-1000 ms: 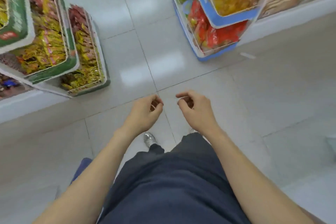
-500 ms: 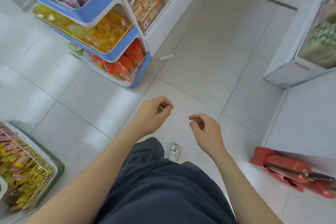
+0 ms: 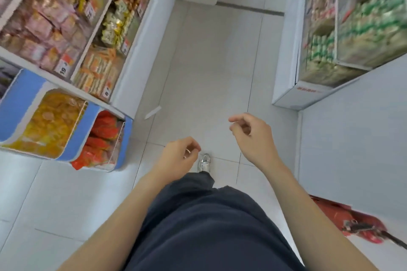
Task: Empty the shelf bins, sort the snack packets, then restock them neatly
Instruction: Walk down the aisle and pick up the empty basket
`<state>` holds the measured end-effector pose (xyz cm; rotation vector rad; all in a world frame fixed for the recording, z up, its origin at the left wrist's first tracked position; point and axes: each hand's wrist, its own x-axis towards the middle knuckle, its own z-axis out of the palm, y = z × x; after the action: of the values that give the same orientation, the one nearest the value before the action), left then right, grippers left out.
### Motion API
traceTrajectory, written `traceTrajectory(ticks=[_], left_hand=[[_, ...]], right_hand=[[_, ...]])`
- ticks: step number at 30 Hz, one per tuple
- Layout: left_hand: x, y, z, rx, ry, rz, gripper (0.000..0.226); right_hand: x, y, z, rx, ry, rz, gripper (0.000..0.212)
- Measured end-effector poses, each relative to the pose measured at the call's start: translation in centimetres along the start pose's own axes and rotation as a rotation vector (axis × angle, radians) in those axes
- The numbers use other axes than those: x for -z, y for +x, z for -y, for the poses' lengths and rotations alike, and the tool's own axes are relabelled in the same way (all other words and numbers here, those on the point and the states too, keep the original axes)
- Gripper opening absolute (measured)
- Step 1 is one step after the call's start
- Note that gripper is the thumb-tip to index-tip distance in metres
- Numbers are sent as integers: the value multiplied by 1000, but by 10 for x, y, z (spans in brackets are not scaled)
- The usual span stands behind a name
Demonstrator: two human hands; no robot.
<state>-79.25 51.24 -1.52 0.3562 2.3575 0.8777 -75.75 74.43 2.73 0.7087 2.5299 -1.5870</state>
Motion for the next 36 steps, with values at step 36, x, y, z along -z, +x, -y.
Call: traceTrajectory(ticks=[36], left_hand=[[230,922,-386,-29,-99,-101,16]], right_hand=[[333,937,121,-2,-120,155,20]])
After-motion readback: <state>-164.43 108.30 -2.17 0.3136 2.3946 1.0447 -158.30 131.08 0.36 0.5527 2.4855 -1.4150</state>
